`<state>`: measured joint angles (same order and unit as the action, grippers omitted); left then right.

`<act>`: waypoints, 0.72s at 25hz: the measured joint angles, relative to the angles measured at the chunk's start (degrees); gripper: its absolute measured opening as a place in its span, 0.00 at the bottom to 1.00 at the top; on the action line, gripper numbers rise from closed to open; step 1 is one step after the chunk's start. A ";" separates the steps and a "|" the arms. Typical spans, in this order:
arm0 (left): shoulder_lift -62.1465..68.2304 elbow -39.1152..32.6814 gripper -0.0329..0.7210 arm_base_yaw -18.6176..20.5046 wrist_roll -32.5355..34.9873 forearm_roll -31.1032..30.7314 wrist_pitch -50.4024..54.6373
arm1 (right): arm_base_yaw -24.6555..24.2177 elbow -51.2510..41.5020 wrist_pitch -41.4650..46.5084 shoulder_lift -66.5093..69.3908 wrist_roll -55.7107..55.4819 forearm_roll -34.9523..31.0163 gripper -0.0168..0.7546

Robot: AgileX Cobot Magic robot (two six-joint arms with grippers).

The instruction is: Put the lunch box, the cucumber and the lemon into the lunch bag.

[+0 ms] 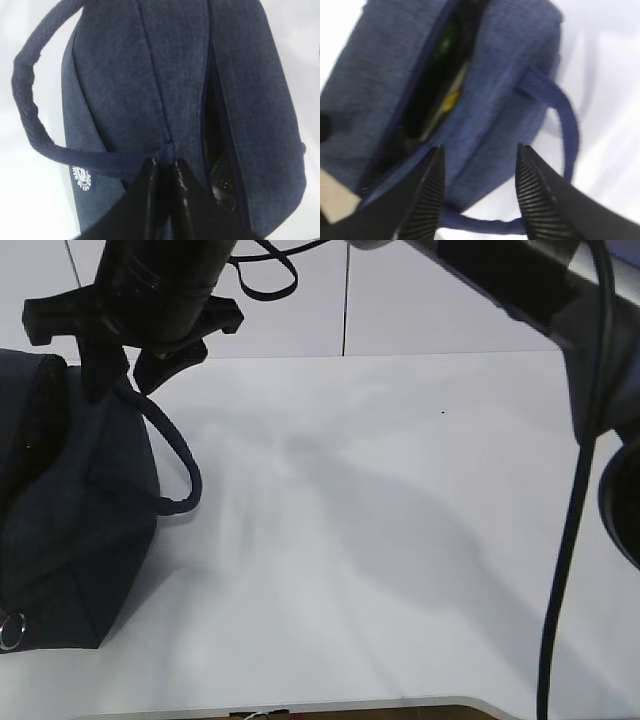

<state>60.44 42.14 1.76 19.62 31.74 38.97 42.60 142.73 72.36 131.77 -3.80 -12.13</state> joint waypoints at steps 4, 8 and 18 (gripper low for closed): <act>0.00 0.00 0.05 0.00 0.09 0.00 0.09 | 0.00 -0.04 0.00 -0.13 -0.81 -3.56 0.51; 0.00 0.00 0.05 0.00 0.09 0.00 0.09 | 0.00 -0.04 0.00 -0.13 -3.15 -3.80 0.51; 0.00 0.00 0.05 0.00 0.09 0.14 0.26 | 0.00 -0.17 -0.21 4.39 -8.48 -3.92 0.51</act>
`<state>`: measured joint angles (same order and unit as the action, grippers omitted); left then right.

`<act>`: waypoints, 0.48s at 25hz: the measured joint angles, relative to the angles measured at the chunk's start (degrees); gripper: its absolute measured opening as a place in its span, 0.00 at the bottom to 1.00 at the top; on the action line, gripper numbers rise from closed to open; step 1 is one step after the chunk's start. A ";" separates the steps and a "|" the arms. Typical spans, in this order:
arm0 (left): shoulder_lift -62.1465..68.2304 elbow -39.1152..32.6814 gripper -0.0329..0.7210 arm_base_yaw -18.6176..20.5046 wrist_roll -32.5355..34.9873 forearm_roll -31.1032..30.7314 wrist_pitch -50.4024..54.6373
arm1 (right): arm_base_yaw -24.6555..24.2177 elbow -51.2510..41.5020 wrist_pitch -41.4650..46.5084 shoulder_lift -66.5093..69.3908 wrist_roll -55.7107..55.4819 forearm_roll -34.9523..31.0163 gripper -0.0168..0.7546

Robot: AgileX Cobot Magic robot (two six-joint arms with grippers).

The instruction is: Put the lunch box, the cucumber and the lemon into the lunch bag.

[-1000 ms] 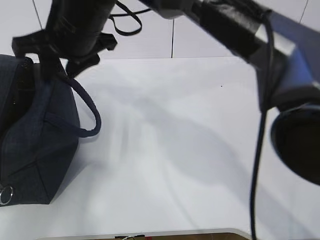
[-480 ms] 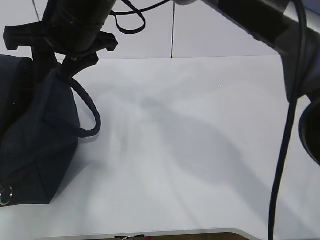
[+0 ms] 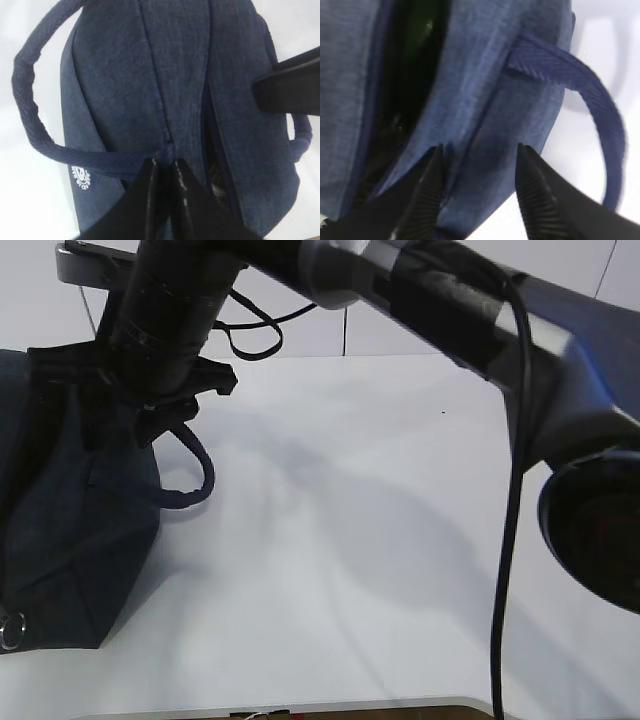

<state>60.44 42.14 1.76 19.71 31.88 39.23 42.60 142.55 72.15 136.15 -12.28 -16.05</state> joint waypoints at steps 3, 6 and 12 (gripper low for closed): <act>0.00 0.00 0.05 0.00 0.00 0.00 0.14 | 0.00 0.00 0.00 0.00 -0.09 0.00 0.48; 0.00 0.00 0.05 0.00 0.00 0.00 0.37 | 0.00 0.00 -0.12 0.00 -0.09 -0.02 0.34; 0.00 0.00 0.05 0.00 0.00 0.09 0.98 | 0.00 0.00 -0.12 0.00 1.35 -0.02 0.06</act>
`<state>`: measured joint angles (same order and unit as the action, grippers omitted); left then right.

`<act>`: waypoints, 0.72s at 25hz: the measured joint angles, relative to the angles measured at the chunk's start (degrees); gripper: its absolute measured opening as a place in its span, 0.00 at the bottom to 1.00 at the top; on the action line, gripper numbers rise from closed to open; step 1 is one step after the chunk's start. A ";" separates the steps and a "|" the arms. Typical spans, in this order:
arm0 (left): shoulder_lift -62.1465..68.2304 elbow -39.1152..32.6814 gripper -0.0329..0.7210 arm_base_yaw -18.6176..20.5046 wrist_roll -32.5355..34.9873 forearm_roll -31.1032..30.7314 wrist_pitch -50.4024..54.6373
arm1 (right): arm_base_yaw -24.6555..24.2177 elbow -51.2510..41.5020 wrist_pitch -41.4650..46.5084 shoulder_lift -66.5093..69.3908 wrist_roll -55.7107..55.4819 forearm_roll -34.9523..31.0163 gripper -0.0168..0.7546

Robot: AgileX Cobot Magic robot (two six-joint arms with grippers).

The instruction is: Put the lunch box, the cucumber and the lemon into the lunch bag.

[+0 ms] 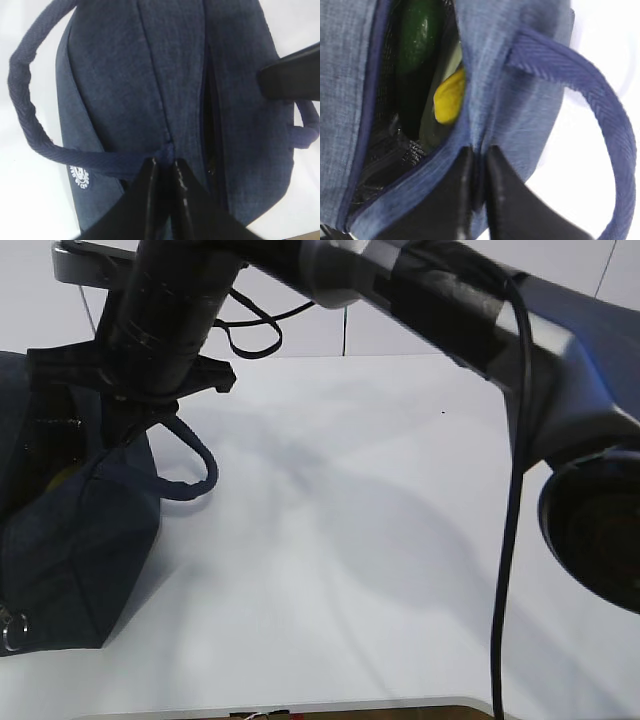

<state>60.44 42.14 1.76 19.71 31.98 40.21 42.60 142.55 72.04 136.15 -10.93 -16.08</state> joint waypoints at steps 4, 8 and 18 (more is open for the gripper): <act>0.00 0.00 0.05 0.00 1.43 0.90 0.00 | 0.00 0.00 0.00 0.00 0.84 0.95 0.04; 0.00 0.00 0.05 0.00 6.62 5.76 0.23 | 0.00 0.00 0.00 -0.16 1.16 5.82 0.04; 1.78 1.89 0.05 0.00 14.31 15.19 0.66 | 0.00 -0.22 0.99 -4.01 2.15 16.08 0.04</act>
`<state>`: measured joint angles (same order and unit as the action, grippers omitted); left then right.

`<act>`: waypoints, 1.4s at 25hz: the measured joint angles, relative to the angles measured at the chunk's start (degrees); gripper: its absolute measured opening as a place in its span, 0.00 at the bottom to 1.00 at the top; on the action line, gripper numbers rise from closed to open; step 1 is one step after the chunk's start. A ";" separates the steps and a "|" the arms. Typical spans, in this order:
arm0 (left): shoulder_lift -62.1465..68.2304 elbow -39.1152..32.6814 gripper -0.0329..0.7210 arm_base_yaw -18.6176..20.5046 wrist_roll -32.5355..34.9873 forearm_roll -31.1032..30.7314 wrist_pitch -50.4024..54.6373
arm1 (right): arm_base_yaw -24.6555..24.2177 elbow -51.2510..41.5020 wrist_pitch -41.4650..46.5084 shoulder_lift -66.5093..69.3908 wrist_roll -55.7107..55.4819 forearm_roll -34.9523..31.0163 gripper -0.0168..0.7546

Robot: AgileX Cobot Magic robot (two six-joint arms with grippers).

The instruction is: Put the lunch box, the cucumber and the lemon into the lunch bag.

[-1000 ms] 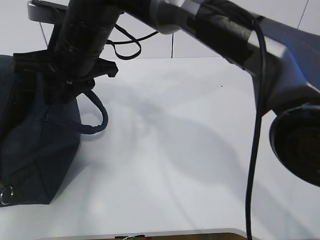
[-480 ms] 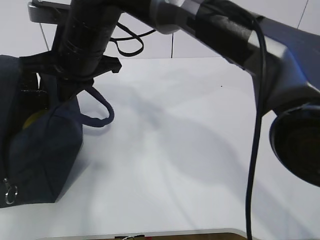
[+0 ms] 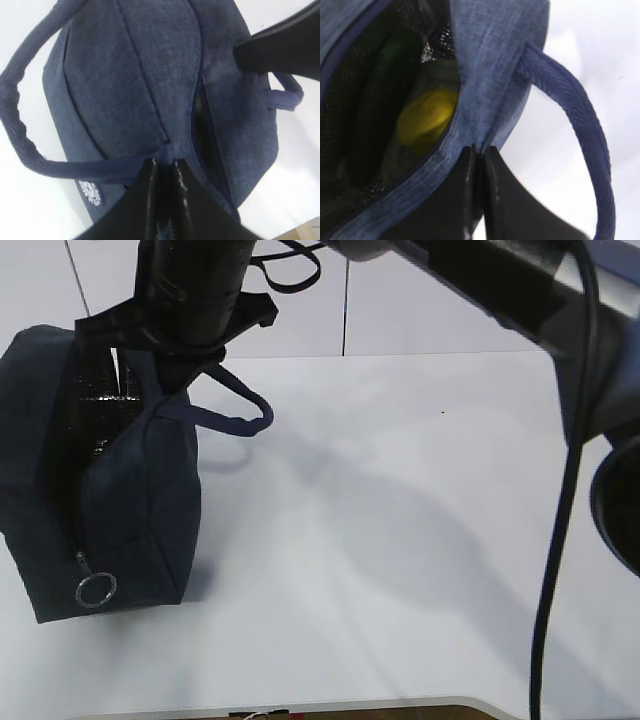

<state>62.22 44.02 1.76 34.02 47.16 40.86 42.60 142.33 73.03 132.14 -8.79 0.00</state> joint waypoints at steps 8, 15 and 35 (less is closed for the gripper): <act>7.58 10.58 0.05 -4.37 0.49 0.89 2.03 | -0.50 -0.14 0.13 -2.73 1.42 2.80 0.04; 12.15 12.17 0.05 -13.05 0.49 1.15 -4.70 | -3.95 -0.93 0.86 -5.52 2.09 3.47 0.04; 26.75 20.69 0.05 -26.16 0.49 1.67 -13.43 | -13.71 -28.46 -3.23 -19.85 2.94 7.36 0.04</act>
<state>88.97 64.71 -24.39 34.51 48.83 27.43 28.89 113.88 69.79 112.29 -5.84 7.36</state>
